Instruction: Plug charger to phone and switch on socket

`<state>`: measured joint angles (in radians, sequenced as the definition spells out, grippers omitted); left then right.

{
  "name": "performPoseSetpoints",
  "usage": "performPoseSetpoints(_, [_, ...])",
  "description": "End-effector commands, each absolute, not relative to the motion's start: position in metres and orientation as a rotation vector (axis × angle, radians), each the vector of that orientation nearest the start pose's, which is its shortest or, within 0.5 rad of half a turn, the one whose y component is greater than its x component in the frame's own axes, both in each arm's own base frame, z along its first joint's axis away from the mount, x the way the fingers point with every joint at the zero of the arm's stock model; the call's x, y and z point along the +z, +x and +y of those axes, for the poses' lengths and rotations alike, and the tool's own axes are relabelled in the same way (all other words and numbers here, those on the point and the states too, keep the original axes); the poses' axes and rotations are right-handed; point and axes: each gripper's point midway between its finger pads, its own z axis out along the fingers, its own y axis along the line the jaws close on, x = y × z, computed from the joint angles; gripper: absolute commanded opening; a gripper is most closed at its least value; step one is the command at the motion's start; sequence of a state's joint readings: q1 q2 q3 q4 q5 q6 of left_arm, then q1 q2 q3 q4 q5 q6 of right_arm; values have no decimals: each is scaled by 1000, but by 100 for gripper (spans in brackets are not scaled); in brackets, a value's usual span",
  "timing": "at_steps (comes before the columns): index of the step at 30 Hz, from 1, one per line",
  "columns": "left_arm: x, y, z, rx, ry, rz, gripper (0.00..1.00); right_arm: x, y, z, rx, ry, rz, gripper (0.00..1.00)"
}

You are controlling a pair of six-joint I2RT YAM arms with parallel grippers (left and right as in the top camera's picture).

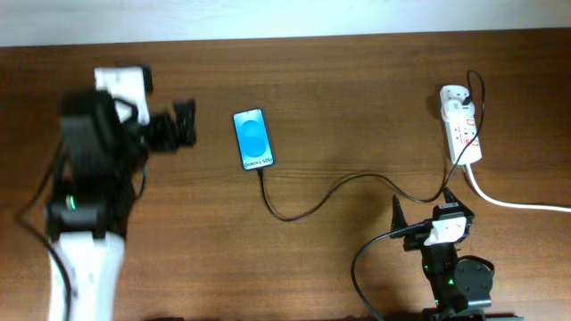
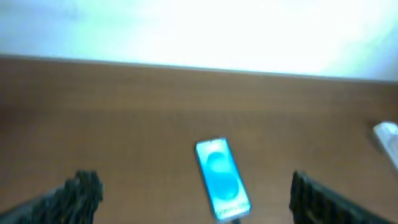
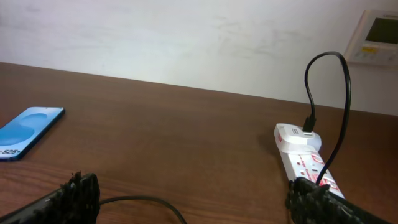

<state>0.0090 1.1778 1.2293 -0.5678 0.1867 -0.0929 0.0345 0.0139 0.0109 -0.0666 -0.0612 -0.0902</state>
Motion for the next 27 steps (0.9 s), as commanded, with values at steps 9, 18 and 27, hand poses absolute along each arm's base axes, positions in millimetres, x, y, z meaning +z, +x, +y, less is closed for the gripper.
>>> performPoseSetpoints(9, [217,261,-25,-54,187,1562,99,158,245,22,16,-168,1632,98])
performPoseSetpoints(18, [176,245,-25,83,320,1536,99,158,245,22,16,-168,1632,98])
performPoseSetpoints(27, [161,244,-25,78,327,1600,99,158,245,22,16,-168,1632,98])
